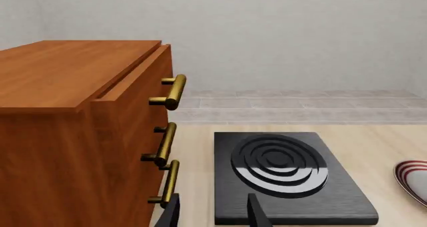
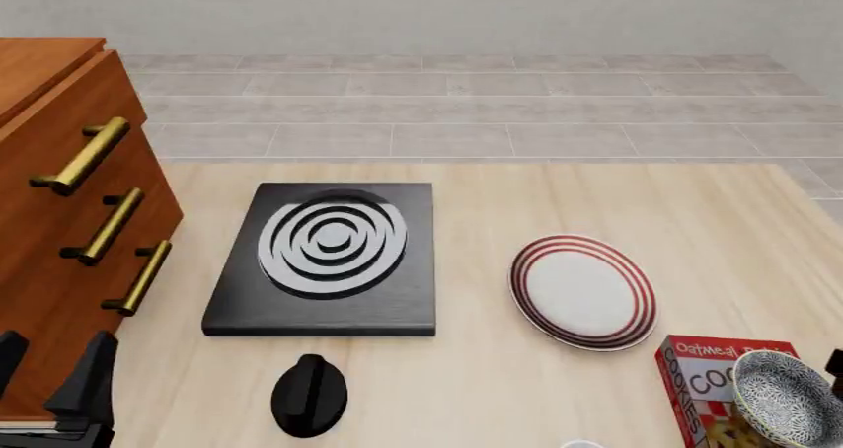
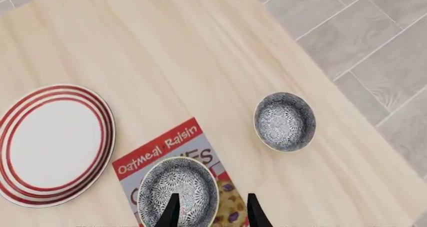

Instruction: Pick the akita bowl on the cookies box and place it on the plate.

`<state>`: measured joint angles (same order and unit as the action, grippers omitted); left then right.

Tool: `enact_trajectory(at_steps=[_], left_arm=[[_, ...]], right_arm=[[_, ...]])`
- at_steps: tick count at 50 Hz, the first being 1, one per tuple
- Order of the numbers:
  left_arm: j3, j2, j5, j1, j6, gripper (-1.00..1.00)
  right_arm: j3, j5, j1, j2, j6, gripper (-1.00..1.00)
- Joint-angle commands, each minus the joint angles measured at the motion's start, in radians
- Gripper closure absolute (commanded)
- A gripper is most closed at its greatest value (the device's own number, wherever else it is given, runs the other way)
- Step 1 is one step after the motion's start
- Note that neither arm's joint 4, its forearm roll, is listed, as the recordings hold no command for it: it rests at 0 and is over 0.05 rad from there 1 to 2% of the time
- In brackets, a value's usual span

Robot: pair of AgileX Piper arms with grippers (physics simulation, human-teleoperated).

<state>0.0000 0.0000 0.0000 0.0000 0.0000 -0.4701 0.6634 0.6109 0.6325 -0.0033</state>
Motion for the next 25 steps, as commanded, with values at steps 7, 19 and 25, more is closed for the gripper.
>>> enact_trajectory(at_steps=[7, 19, 25], left_arm=[[0.0, 0.0, 0.0, 0.0, 0.0, -1.0], [0.0, 0.0, 0.0, 0.0, 0.0, -1.0], [0.0, 0.0, 0.0, 0.0, 0.0, -1.0]], right_arm=[[0.071, -0.049, -0.014, 0.018, 0.039, -1.0], [0.086, -0.071, -0.011, 0.032, 0.047, -1.0], [0.099, -0.092, -0.016, 0.045, 0.049, -1.0]])
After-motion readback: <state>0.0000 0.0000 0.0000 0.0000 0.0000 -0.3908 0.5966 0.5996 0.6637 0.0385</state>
